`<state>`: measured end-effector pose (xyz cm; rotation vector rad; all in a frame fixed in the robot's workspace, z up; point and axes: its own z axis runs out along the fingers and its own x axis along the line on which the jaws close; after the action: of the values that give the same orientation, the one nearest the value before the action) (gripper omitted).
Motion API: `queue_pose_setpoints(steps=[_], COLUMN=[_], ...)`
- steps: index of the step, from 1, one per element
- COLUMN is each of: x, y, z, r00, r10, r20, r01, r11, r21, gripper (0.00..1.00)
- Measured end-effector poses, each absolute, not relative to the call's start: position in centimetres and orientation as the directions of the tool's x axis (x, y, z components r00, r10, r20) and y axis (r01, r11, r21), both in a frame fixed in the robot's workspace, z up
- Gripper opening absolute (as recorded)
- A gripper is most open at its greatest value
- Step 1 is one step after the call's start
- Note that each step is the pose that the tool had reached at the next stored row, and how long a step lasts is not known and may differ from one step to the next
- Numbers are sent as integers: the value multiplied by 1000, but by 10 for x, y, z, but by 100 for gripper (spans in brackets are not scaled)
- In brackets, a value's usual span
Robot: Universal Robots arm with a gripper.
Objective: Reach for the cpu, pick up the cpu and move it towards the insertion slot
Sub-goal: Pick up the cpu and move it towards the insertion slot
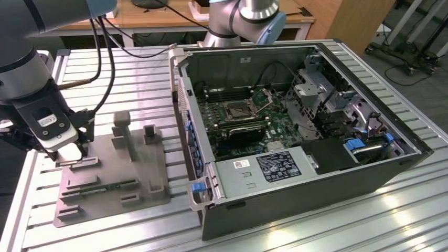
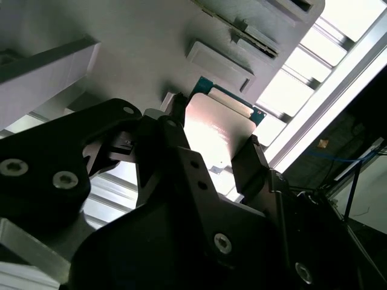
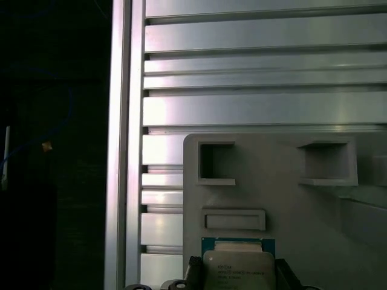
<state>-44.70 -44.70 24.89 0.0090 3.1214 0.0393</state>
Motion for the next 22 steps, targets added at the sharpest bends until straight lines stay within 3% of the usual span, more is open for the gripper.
queue_pose_setpoints(steps=[22], x=[-445], y=[-447], z=[252], r00=[-1000], r10=[6], r20=[-20], r01=[6], r11=[1000], r21=[25], gripper=[54])
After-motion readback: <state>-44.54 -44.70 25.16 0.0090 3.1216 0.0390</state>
